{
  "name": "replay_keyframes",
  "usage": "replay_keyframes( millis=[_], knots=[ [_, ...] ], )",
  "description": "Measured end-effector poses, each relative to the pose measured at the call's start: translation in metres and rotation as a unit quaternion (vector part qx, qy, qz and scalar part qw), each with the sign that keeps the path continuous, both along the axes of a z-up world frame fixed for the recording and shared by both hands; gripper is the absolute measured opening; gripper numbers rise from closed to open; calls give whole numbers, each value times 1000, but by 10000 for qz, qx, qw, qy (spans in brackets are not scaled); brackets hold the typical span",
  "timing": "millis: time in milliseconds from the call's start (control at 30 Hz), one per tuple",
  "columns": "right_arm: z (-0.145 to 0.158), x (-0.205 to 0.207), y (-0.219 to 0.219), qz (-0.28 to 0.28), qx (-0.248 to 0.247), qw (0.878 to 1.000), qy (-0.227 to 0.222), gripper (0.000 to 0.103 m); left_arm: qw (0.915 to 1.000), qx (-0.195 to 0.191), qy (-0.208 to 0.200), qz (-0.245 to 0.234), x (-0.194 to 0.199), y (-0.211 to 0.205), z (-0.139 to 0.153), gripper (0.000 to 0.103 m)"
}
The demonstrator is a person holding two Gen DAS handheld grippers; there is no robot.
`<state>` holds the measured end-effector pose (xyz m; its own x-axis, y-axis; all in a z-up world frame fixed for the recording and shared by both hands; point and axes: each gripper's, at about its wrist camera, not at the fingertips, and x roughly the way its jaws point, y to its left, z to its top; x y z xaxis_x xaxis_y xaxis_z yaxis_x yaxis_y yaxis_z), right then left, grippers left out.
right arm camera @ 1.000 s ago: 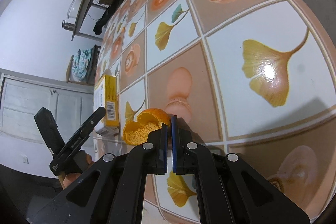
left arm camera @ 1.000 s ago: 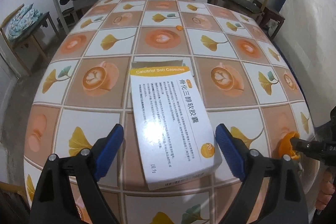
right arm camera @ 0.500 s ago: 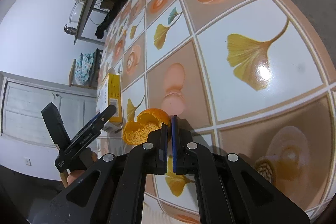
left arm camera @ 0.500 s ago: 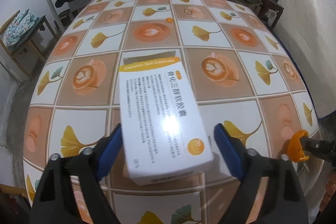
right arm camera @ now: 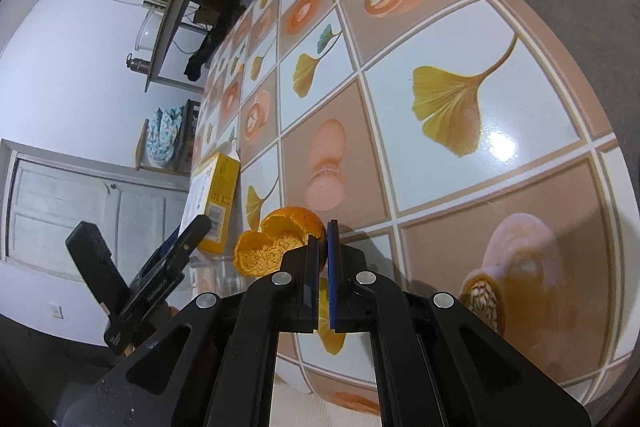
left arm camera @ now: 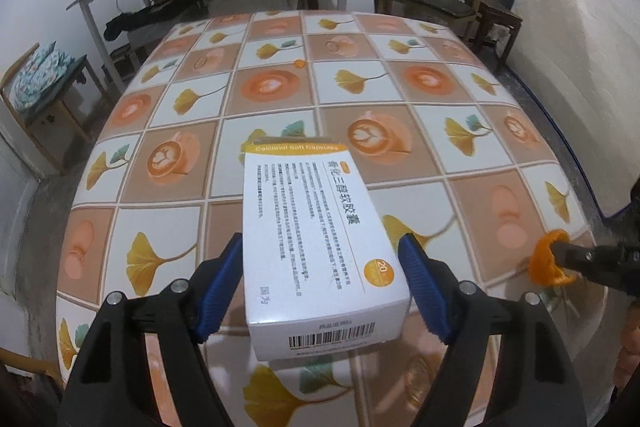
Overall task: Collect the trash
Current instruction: 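Lift the medicine box with the left tool while the right tool holds the orange peel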
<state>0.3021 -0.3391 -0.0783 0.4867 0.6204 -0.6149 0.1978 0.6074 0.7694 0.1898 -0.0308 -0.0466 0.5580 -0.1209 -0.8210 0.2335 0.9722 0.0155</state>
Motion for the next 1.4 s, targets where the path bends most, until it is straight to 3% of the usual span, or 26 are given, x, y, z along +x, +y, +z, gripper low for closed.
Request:
replay_keyframes(
  millis=[367, 467, 667, 733, 800, 900, 1100, 1400],
  knots=[
    [1, -11, -8, -131, 103, 9998, -68, 2, 9994, 58, -233, -256, -32, -19, 18, 73],
    [2, -14, -11, -168, 125, 9997, -91, 2, 9993, 81, -243, -272, -36, -22, 21, 55],
    [6, -22, -16, -220, 136, 9995, -162, 2, 9991, 21, -31, -415, -45, -29, 17, 55],
    [7, -23, -18, -243, 144, 9994, -178, 2, 9990, -66, 80, -445, -46, -31, 15, 60],
    [6, -24, -20, -255, 157, 9994, -176, 2, 9989, -65, 100, -450, -45, -34, 14, 82],
    [5, -24, -20, -255, 181, 9994, -169, 2, 9987, 140, 58, -491, -39, -40, 10, 89],
    [1, -22, -18, -229, 207, 9994, -132, 2, 9976, 437, 358, -390, -12, -39, -11, 92],
    [-3, -20, -22, -240, 243, 9994, -92, 2, 9954, 80, 895, -346, 12, -22, -31, 91]
  ],
)
